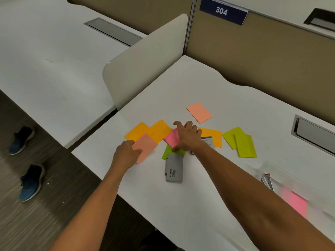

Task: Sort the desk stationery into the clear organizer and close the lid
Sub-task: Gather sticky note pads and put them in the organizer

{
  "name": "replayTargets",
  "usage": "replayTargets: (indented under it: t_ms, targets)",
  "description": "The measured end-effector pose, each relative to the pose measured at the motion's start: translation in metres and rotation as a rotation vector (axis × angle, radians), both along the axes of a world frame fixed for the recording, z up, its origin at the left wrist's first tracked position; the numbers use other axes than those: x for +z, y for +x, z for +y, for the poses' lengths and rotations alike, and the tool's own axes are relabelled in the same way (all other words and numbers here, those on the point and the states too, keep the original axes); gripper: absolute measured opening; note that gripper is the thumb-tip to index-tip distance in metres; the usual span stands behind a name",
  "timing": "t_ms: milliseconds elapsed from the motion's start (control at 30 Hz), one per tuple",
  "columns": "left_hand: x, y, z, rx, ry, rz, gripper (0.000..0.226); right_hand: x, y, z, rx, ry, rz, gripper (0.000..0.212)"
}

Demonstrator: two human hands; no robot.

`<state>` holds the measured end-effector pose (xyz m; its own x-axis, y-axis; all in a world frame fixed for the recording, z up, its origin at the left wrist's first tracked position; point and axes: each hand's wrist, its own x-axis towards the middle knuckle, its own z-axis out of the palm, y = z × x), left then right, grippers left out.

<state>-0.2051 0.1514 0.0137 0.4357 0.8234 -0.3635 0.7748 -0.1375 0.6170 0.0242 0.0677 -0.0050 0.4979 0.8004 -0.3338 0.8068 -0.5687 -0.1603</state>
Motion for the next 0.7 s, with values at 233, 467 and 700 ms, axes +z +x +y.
replayTargets:
  t_ms: [233, 467, 700]
  targets:
    - [-0.015, 0.028, 0.036, -0.072, 0.162, 0.266, 0.044, 0.001, -0.001, -0.008, 0.083, -0.098, 0.013, 0.133]
    - [-0.026, 0.040, 0.034, -0.081, 0.184, 0.312, 0.023, 0.006, -0.006, -0.010, 0.078, -0.174, 0.032, 0.144]
    - [-0.021, 0.040, 0.034, -0.102, 0.212, 0.331, 0.031, 0.008, -0.010, -0.012, 0.103, -0.134, 0.026, 0.112]
